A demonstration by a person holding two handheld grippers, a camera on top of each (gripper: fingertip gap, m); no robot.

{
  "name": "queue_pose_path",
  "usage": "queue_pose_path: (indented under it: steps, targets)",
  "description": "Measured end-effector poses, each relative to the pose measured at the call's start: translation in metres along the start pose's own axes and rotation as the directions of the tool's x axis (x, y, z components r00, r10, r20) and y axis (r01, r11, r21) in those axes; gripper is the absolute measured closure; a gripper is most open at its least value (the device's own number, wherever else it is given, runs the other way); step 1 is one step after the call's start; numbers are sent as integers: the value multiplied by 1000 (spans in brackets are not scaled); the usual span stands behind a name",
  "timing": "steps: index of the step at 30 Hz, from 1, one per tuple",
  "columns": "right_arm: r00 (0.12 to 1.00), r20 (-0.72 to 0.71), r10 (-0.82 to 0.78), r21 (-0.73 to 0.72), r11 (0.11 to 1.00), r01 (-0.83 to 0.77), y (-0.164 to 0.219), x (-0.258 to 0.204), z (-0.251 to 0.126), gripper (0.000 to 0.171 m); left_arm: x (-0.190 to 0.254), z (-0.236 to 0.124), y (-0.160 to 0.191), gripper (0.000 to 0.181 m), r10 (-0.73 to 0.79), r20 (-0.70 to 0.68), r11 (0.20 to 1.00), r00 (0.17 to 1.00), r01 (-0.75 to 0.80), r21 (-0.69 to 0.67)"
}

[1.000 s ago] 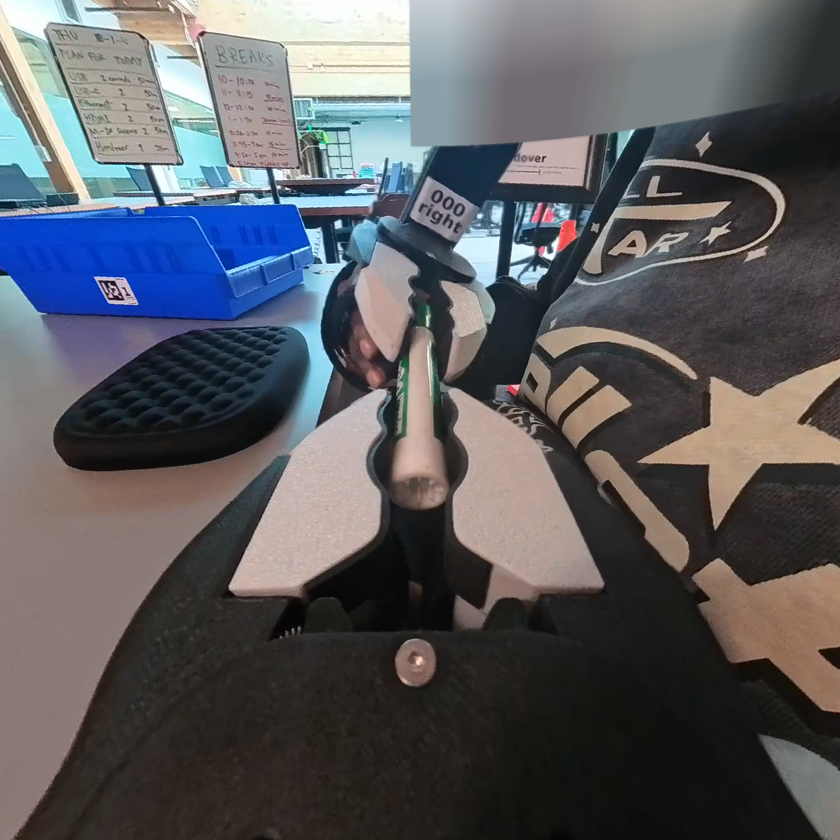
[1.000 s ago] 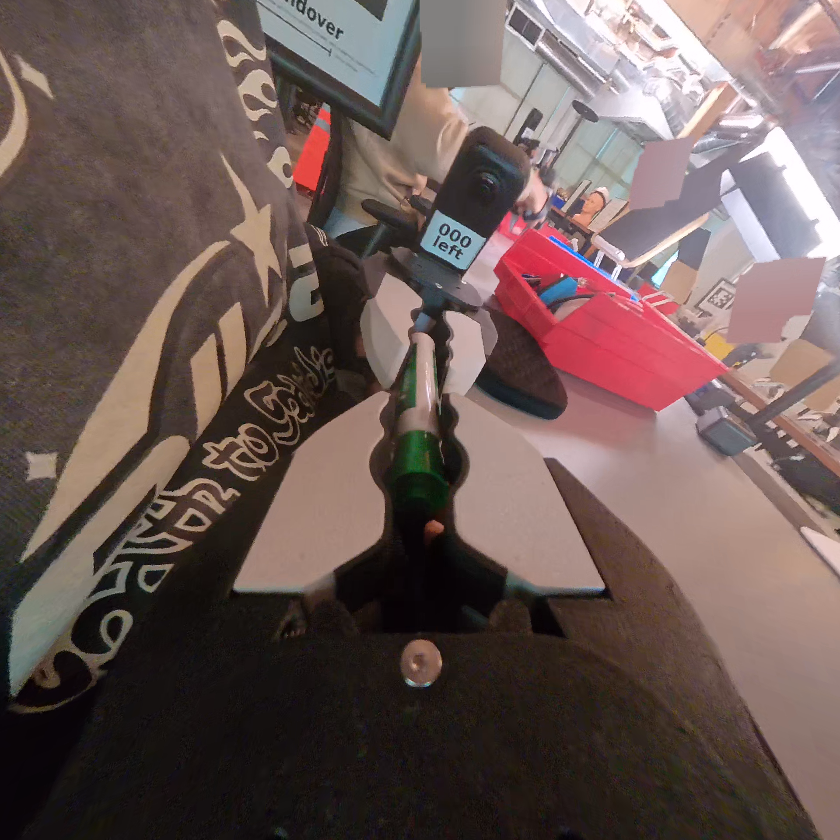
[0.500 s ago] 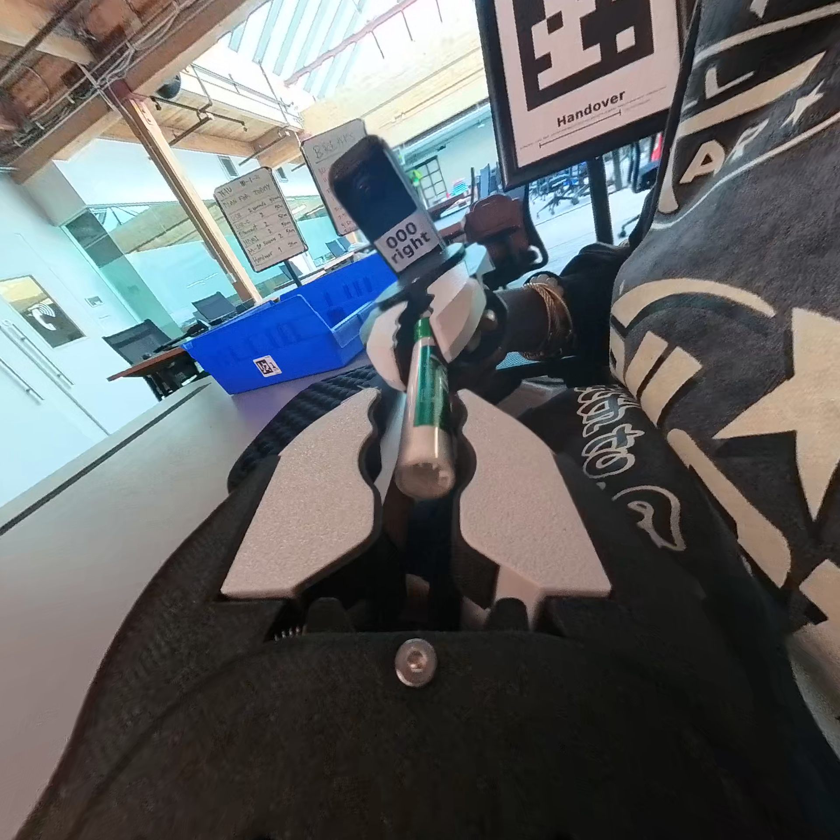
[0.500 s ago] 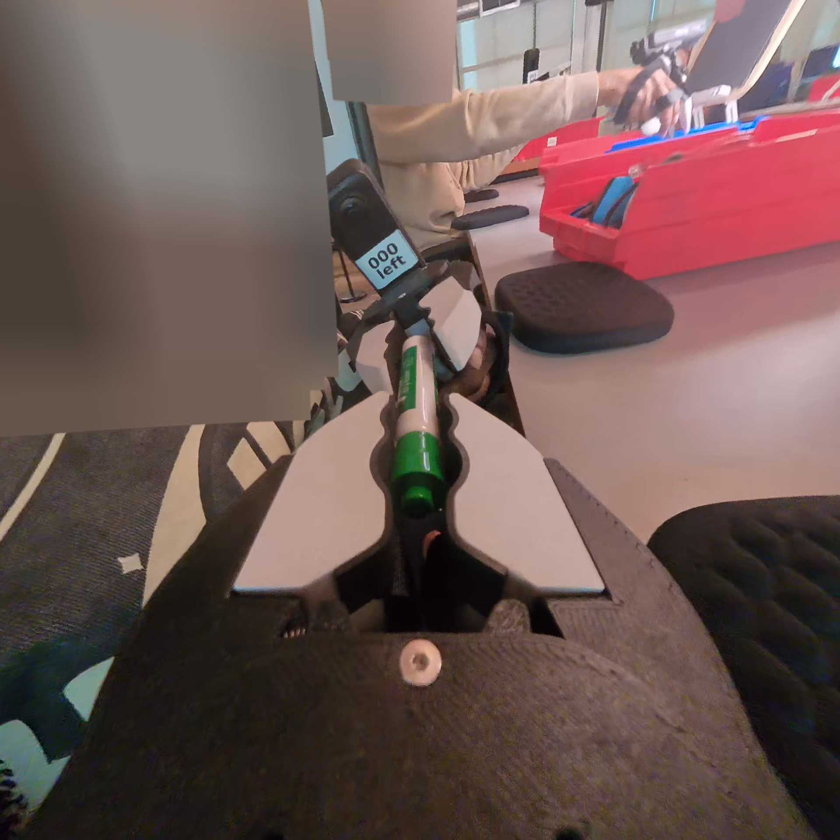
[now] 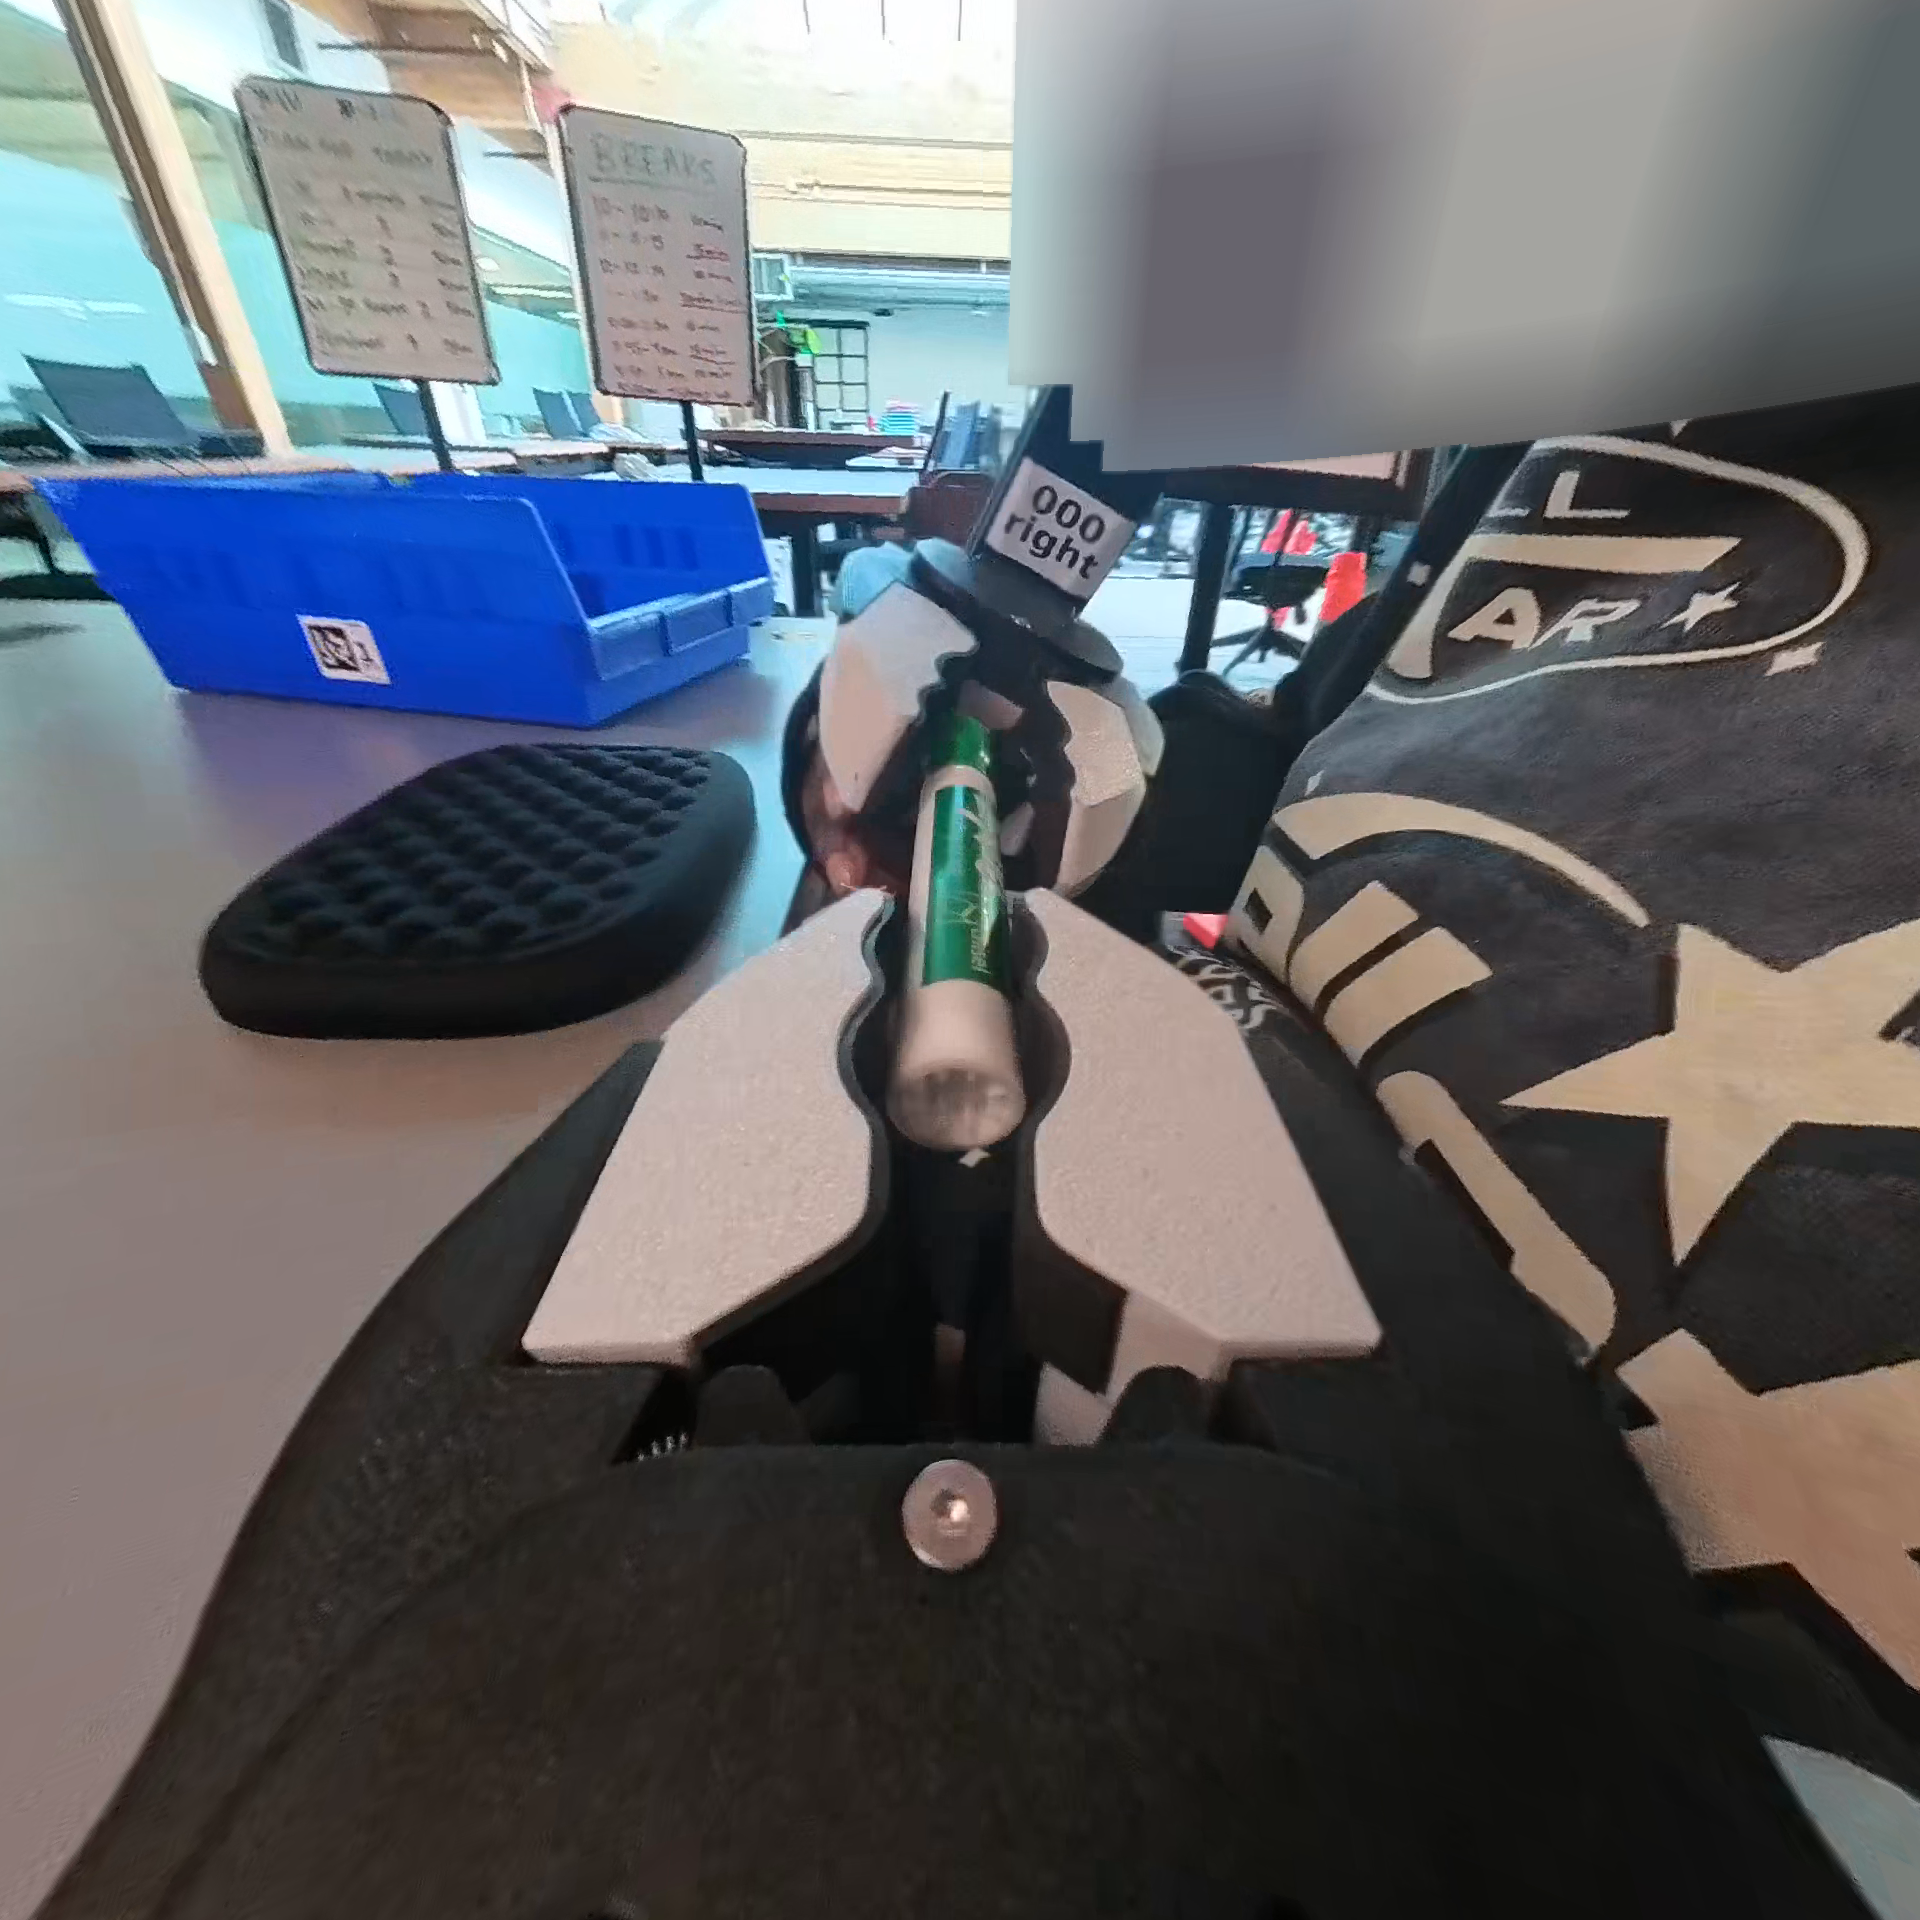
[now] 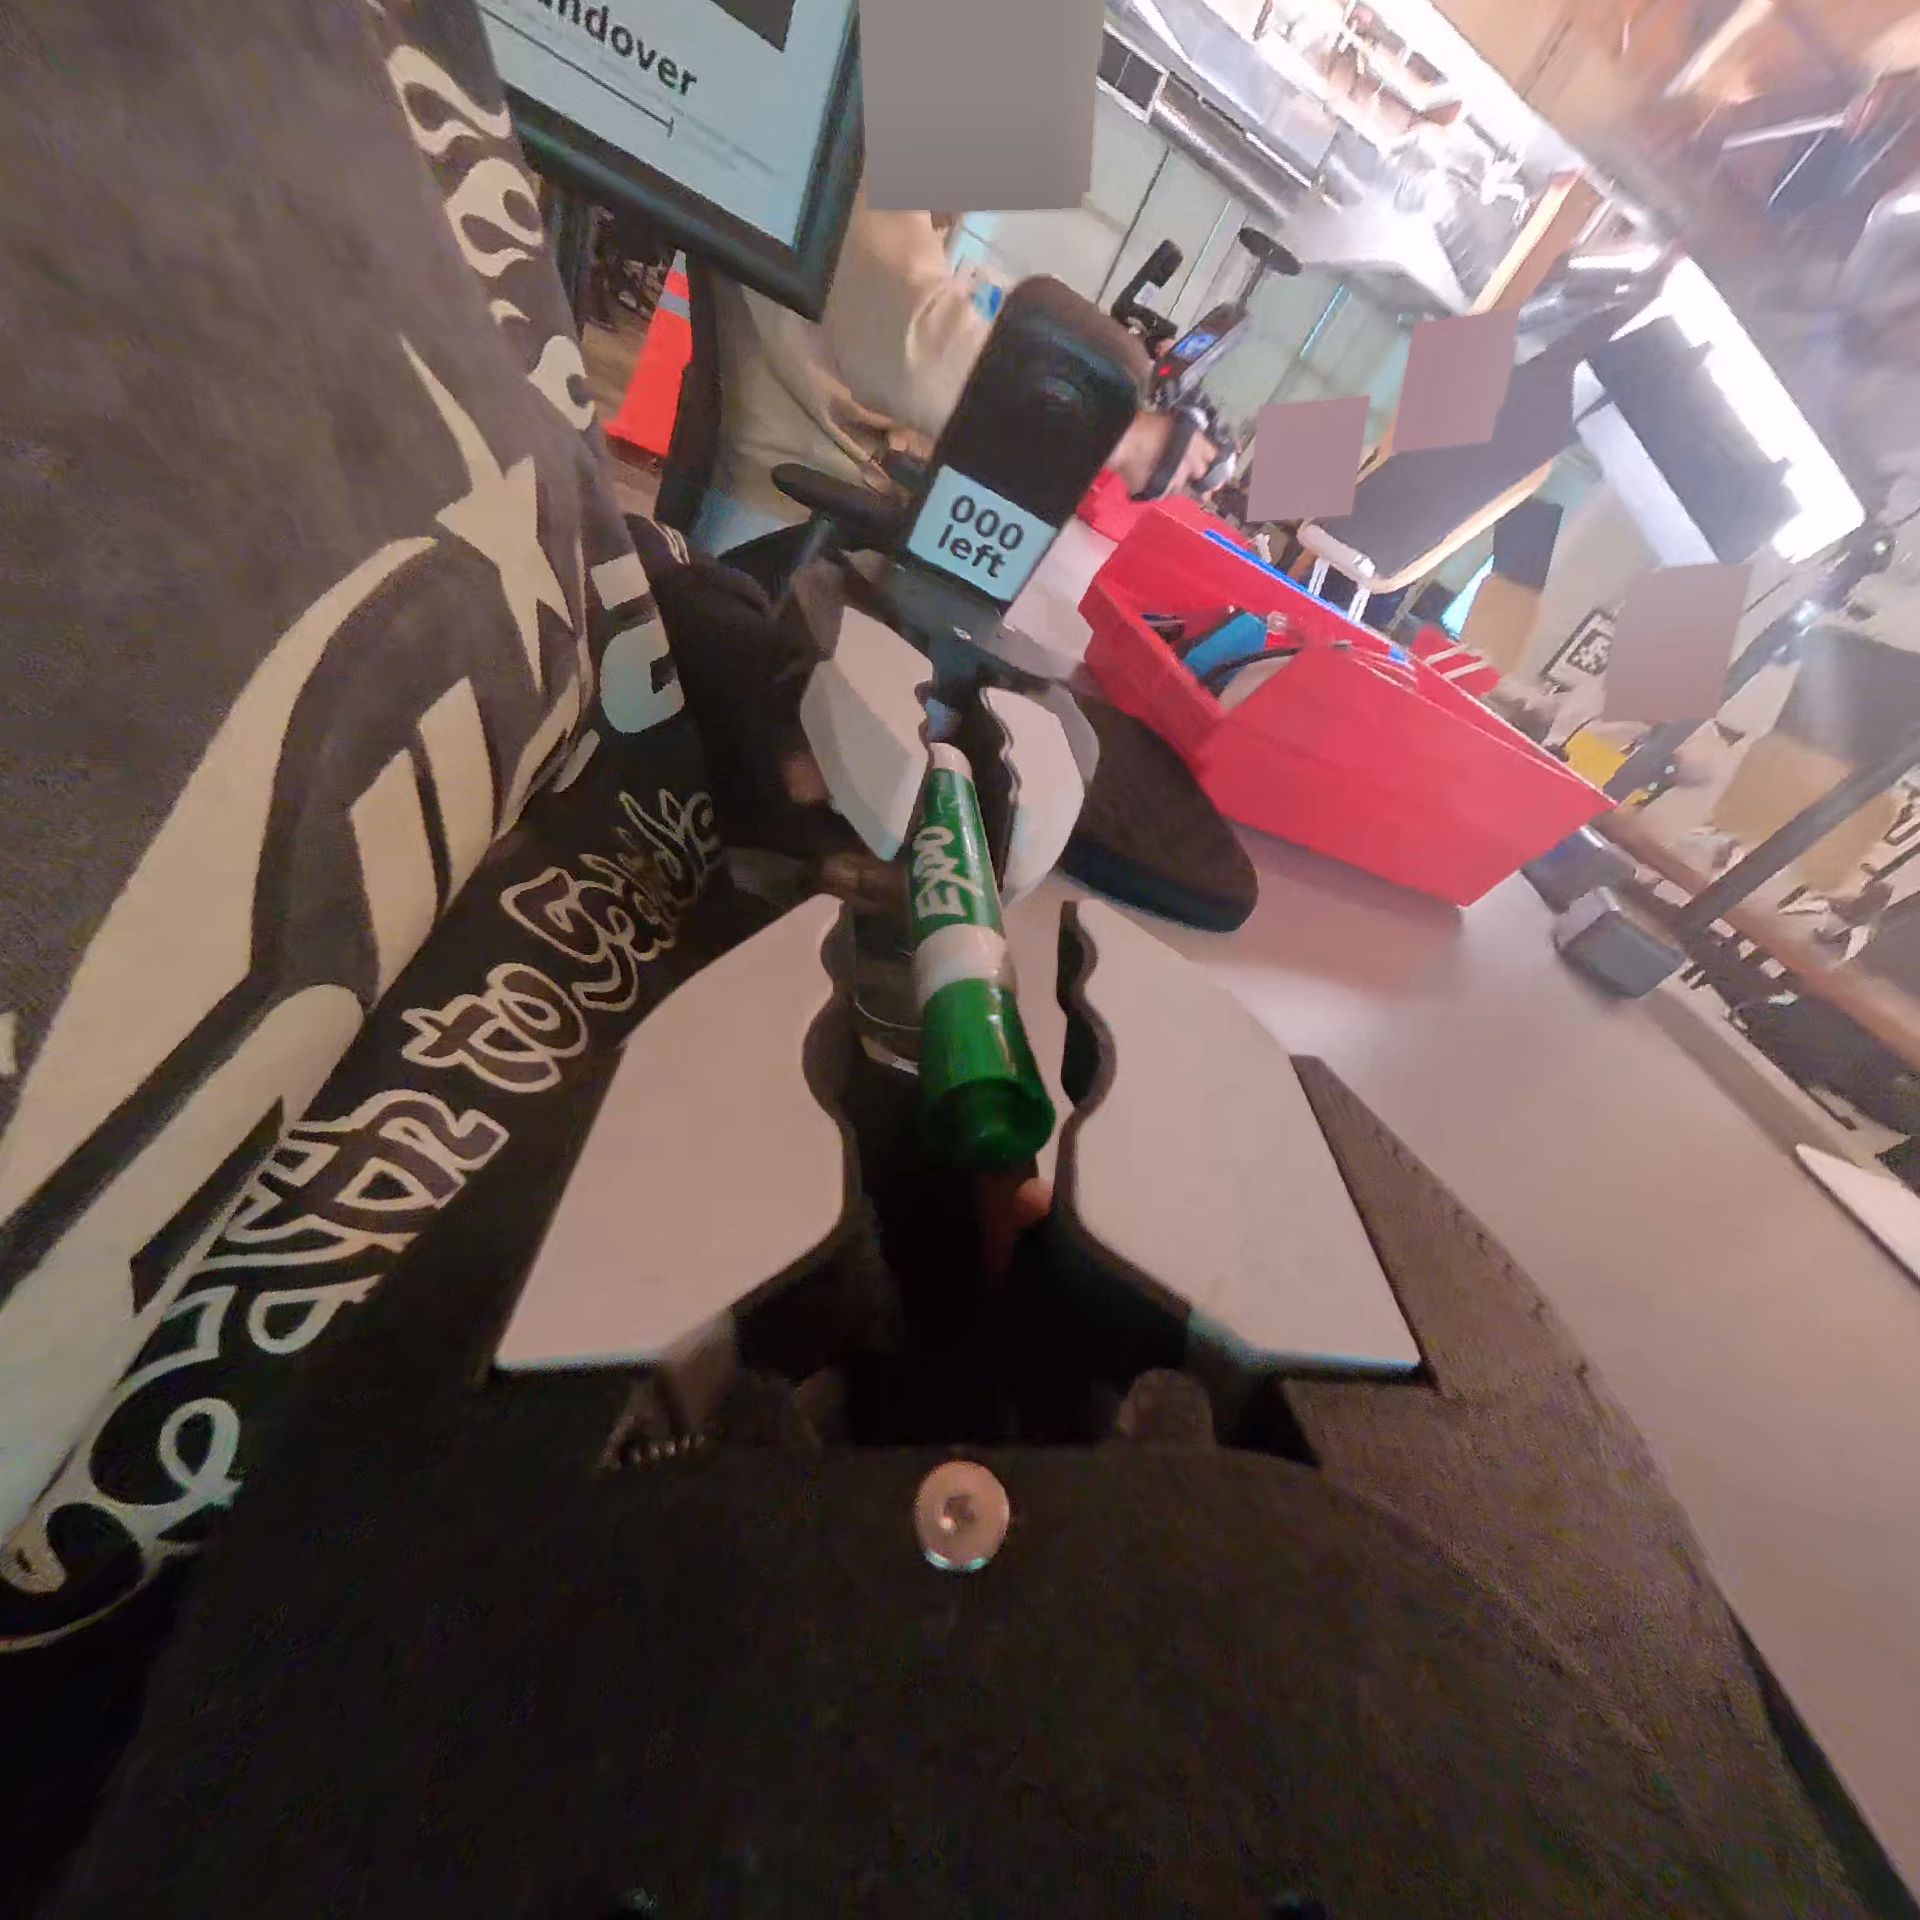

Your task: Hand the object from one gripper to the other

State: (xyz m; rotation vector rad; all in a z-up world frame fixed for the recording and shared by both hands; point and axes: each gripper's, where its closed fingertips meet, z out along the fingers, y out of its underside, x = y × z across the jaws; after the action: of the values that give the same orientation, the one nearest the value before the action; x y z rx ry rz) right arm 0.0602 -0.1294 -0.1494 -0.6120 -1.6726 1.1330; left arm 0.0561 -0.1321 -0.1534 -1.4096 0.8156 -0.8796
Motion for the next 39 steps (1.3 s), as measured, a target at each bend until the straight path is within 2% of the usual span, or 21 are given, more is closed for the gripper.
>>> queue_pose_path:
  steps: [2,4,7,10,14,17,21,24,26,27,29,31,33,35,39]
  targets:
    - [1000,20,-23,-23,999,24,4,-3,1,136,4,1,0,162,-43,-40,999,998,43,6]
    - [998,40,-52,-19,998,53,5,-8,1,152,7,2,2,162,-68,-64,998,996,68,-4]
    - [998,62,15,-18,1000,-14,4,-7,0,152,7,3,2,162,-42,-54,999,998,42,-5]
    - [978,100,184,-16,983,-184,3,-5,-1,153,5,3,1,159,104,4,995,995,-104,8]
    - [896,149,417,-22,908,-419,2,0,-1,152,-4,0,-6,155,326,145,944,934,-330,-1]
    - [863,171,475,-29,878,-478,2,0,-2,152,-3,1,-5,157,364,146,931,920,-364,-21]
    - [871,168,461,-38,886,-462,3,-1,-1,152,-1,2,0,160,357,119,934,927,-355,-40]
    - [887,166,430,-31,902,-432,3,-3,-1,152,0,2,0,161,296,91,955,951,-294,-38]
    - [932,134,337,-5,941,-339,3,-1,0,149,1,1,1,161,214,58,977,975,-212,-34]
    - [956,98,276,15,960,-279,2,1,0,140,2,1,1,161,167,38,986,985,-166,-26]
    - [987,57,147,22,989,-149,0,0,0,134,3,1,1,161,94,7,995,996,-94,-14]
    - [999,34,39,11,999,-39,-1,-2,0,134,4,2,2,160,40,-11,999,999,-41,-16]
    - [1000,14,-27,22,999,26,-3,-3,-1,148,4,2,4,161,17,-20,1000,1000,-18,-22]
    - [999,33,-18,7,1000,18,-1,-5,0,153,4,2,3,161,20,-20,1000,1000,-20,-16]
    - [989,70,130,-2,991,-130,0,-4,0,154,4,2,1,160,71,-2,998,997,-71,0]
